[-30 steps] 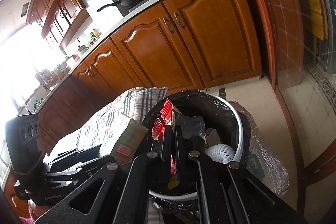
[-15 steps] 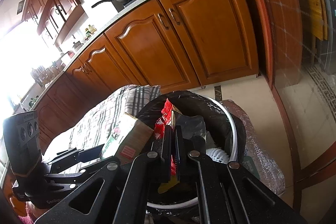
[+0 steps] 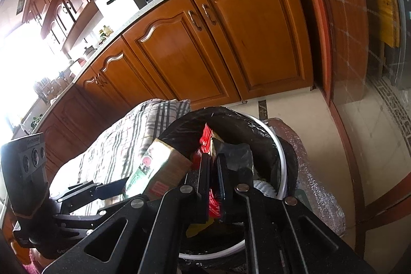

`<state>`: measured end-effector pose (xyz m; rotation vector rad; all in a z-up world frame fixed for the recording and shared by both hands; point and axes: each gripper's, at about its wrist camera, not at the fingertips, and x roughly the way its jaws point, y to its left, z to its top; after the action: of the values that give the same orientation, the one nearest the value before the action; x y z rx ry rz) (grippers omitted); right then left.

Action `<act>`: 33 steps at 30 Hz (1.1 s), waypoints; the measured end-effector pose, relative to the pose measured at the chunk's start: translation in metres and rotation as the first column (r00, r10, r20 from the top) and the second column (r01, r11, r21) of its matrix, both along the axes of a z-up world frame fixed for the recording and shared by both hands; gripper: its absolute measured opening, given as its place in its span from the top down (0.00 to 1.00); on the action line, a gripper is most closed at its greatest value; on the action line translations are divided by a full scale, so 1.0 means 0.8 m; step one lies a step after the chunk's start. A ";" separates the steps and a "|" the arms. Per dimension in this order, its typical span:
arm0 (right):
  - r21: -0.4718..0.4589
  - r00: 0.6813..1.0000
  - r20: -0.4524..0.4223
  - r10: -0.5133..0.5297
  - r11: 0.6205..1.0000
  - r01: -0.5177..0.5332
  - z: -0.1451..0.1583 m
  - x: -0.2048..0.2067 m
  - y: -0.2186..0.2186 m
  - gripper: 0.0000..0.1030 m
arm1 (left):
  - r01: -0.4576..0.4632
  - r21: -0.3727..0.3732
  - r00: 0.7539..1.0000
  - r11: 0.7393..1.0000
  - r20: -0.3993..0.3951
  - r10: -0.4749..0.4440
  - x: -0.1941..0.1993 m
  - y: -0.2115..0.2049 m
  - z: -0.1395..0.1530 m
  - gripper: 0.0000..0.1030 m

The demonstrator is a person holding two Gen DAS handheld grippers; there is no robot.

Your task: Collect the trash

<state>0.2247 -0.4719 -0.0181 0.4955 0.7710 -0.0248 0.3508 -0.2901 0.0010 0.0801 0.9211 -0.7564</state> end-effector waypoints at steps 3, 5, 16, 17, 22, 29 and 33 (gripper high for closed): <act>0.013 1.000 0.005 -0.006 1.000 0.006 0.001 -0.002 -0.003 0.80 | -0.013 -0.018 1.000 1.000 -0.009 0.013 0.001 0.006 0.000 0.48; 0.020 1.000 0.014 -0.006 1.000 0.006 0.002 -0.005 -0.002 0.74 | -0.025 -0.030 1.000 0.999 -0.012 0.025 0.001 0.013 0.000 0.47; 0.051 0.996 0.082 -0.020 0.999 0.016 0.008 -0.033 0.027 0.33 | -0.187 -0.119 0.982 0.975 0.011 0.189 -0.030 0.105 0.002 0.32; 0.051 0.996 0.092 -0.019 0.999 0.015 0.010 -0.036 0.033 0.31 | -0.204 -0.134 0.978 0.970 0.008 0.207 -0.035 0.119 0.001 0.32; 0.045 0.990 0.140 -0.001 0.999 -0.006 0.018 -0.051 0.070 0.28 | -0.286 -0.174 0.957 0.942 0.004 0.291 -0.066 0.175 -0.003 0.29; -0.017 0.979 0.198 0.052 0.999 -0.050 0.031 -0.067 0.133 0.17 | -0.388 -0.201 0.917 0.899 0.013 0.399 -0.112 0.255 -0.001 0.29; -0.072 0.965 0.246 0.089 0.995 -0.073 0.036 -0.080 0.175 0.10 | -0.432 -0.200 0.894 0.879 0.030 0.447 -0.142 0.291 0.000 0.29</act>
<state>0.1603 -0.3320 0.0106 0.3977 0.5413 0.0882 0.2372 -0.0575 0.0009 -0.2620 0.7522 -0.4074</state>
